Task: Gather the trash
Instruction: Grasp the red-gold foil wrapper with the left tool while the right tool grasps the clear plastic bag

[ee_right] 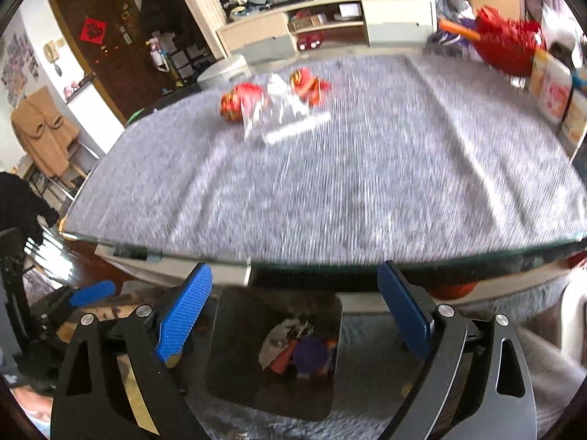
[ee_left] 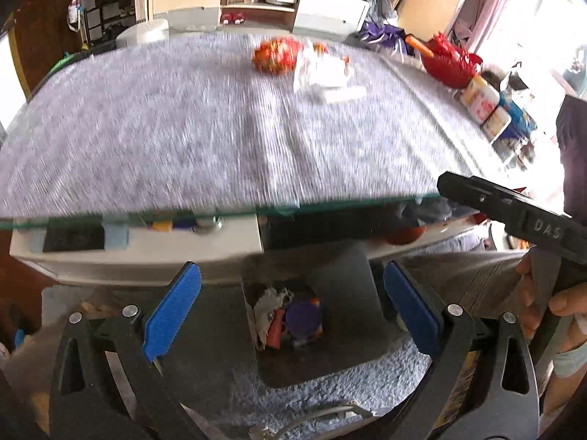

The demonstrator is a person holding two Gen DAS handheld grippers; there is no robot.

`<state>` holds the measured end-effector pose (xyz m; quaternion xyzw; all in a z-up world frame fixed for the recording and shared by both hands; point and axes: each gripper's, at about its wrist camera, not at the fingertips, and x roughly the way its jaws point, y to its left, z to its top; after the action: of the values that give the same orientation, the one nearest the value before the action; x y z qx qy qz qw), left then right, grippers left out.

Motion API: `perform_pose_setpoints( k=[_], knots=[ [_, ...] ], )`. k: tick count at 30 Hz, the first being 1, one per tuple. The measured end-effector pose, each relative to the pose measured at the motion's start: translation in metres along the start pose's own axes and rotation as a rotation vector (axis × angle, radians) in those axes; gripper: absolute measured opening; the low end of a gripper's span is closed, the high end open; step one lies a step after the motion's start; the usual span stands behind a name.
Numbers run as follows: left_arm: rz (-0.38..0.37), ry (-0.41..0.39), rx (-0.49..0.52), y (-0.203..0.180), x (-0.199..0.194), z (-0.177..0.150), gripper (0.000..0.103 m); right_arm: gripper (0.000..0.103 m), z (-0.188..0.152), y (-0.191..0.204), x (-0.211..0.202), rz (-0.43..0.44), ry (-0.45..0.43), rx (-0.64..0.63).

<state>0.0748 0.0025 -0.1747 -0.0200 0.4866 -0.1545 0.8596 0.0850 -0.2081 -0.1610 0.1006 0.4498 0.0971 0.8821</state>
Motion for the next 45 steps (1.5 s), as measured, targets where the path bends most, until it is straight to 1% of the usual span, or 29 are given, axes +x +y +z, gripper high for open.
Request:
perform_pose_setpoints(
  k=[5,10,15,20,24,28,35,38,39,40,41,45],
  knots=[
    [0.039,-0.021,0.009,0.011,-0.010,0.031,0.095,0.092,0.024,0.002,0.001,-0.022,-0.013,-0.032],
    [0.046,-0.010,-0.010,0.024,-0.002,0.059,0.095,0.092,0.044,0.004,0.008,-0.032,-0.018,-0.044],
    [0.079,-0.027,0.014,0.028,0.007,0.088,0.095,0.092,0.066,0.000,0.022,-0.045,-0.021,-0.036],
    [0.110,-0.007,0.052,0.033,0.031,0.111,0.095,0.092,0.097,-0.002,0.051,-0.037,-0.008,-0.006],
    [0.107,0.033,0.064,0.039,0.054,0.124,0.095,0.092,0.116,0.001,0.078,-0.028,0.014,-0.003],
    [0.108,0.047,0.078,0.043,0.069,0.133,0.095,0.092,0.133,0.010,0.111,-0.017,0.051,-0.004],
    [0.104,0.050,0.075,0.054,0.082,0.150,0.095,0.092,0.145,0.026,0.154,-0.060,0.110,-0.048],
    [0.099,0.047,0.072,0.059,0.087,0.159,0.095,0.092,0.147,0.025,0.160,-0.059,0.102,-0.042],
    [0.097,0.046,0.074,0.059,0.089,0.162,0.095,0.090,0.148,0.024,0.159,-0.052,0.096,-0.038],
    [0.097,0.046,0.077,0.059,0.091,0.164,0.095,0.085,0.149,0.022,0.158,-0.039,0.093,-0.033],
    [0.097,0.047,0.081,0.058,0.093,0.166,0.095,0.081,0.150,0.021,0.158,-0.028,0.093,-0.031],
    [0.093,0.051,0.101,0.055,0.105,0.178,0.095,0.079,0.154,0.013,0.151,-0.019,0.067,-0.029]
  ],
)
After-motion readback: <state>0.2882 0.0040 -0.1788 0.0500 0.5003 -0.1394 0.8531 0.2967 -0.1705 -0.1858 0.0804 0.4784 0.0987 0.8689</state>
